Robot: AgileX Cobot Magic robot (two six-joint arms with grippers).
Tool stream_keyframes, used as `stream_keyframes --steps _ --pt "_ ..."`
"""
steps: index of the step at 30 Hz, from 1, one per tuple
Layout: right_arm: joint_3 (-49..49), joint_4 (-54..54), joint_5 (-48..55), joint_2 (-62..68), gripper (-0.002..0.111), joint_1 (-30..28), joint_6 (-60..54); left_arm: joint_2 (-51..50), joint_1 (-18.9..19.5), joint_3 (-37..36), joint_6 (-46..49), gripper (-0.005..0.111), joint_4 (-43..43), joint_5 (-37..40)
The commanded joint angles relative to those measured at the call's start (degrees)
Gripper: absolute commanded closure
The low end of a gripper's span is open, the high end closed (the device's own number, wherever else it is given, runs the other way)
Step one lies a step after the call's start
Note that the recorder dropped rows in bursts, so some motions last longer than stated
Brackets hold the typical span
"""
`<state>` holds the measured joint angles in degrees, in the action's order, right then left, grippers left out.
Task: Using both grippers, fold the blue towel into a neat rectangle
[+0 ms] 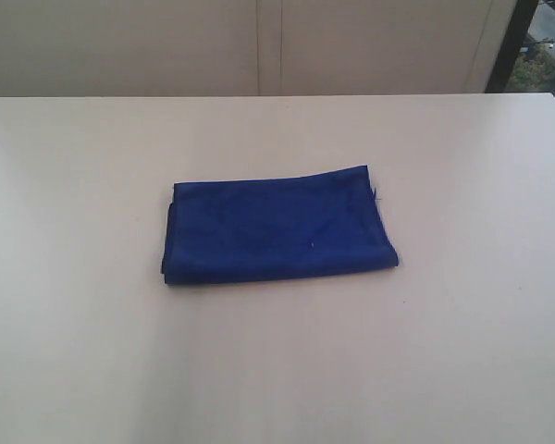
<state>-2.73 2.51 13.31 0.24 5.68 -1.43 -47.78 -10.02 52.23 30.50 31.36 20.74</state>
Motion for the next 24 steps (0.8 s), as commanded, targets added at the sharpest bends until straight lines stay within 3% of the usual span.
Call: stream_keyframes --steps 1,24 --pt "0.15 -0.61 -0.29 -0.24 0.108 -0.55 -0.99 0.43 0.05 -0.27 -0.11 0.107 0.81 0.32" --pt "2.73 -0.61 -0.18 -0.24 0.108 -0.55 1.86 0.43 0.05 -0.27 -0.11 0.107 0.81 0.32"
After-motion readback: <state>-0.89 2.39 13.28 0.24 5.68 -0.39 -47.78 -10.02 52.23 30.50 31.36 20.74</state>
